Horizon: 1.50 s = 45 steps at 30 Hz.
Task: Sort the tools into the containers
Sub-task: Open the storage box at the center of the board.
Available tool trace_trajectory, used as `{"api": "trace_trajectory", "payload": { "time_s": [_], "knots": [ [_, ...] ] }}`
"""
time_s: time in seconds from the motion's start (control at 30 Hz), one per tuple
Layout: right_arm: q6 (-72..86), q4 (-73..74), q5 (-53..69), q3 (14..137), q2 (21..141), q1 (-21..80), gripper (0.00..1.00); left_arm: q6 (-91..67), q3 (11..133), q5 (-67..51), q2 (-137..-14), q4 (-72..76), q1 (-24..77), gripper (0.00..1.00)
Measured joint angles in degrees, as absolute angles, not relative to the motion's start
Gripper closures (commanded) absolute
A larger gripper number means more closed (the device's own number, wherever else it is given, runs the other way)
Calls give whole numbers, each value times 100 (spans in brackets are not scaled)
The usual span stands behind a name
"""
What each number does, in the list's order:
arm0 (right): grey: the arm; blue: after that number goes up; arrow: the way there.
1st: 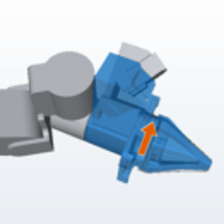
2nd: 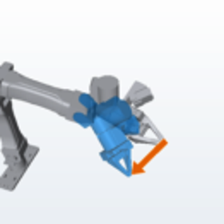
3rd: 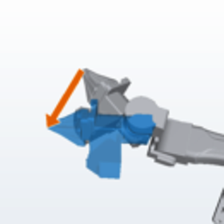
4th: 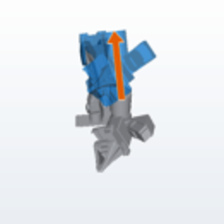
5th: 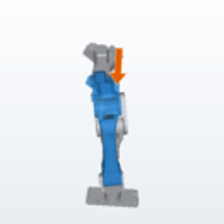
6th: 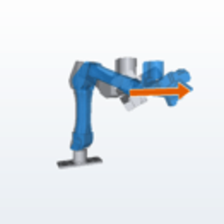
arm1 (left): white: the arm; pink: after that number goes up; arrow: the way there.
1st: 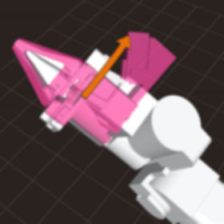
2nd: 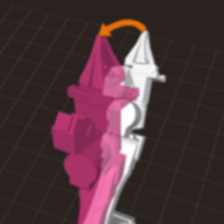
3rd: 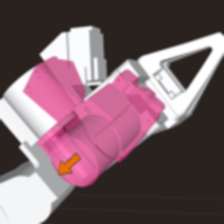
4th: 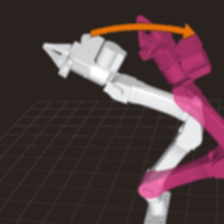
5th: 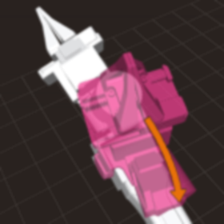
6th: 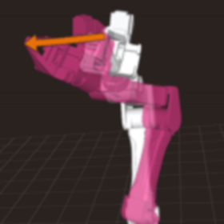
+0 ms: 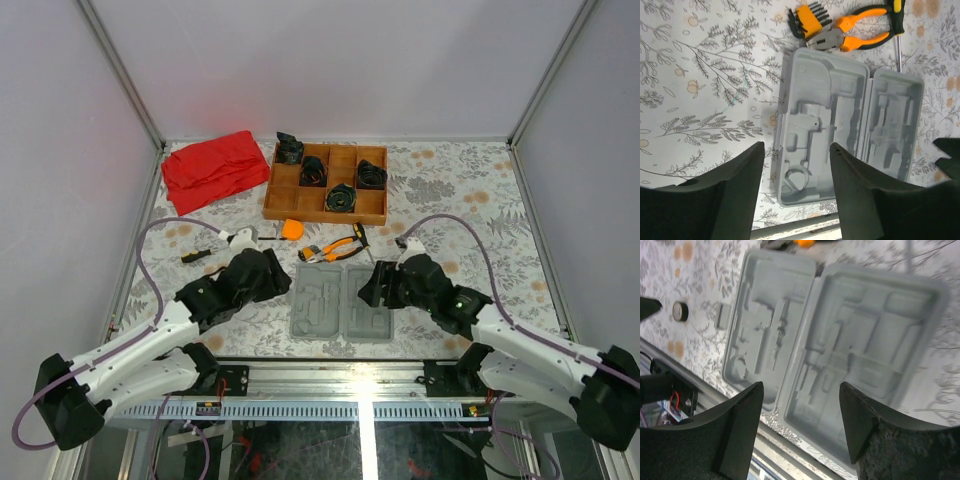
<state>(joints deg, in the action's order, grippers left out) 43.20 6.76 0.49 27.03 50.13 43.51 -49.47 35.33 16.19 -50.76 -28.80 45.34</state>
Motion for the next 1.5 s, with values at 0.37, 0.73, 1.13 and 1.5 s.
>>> {"api": "trace_trajectory", "payload": {
  "time_s": [0.37, 0.73, 1.13, 1.5],
  "knots": [
    [4698, -366, -36, 2707, 6622, 5113, 40, -4917, 3669, 1778, -5133, -3011, 4534, 41],
    [4805, 185, -694, 2711, 7039, 5129, 40, -4858, 3684, 1643, -5498, -2908, 4534, 37],
    [4464, 1328, -1361, 2683, 6462, 5133, 27, -4838, 3684, 1542, -5575, -2738, 4534, 34],
    [3844, 1426, -1564, 2624, 5308, 5127, 22, -4661, 3872, 1667, -5400, -2749, 4493, 31]
  ]
}}
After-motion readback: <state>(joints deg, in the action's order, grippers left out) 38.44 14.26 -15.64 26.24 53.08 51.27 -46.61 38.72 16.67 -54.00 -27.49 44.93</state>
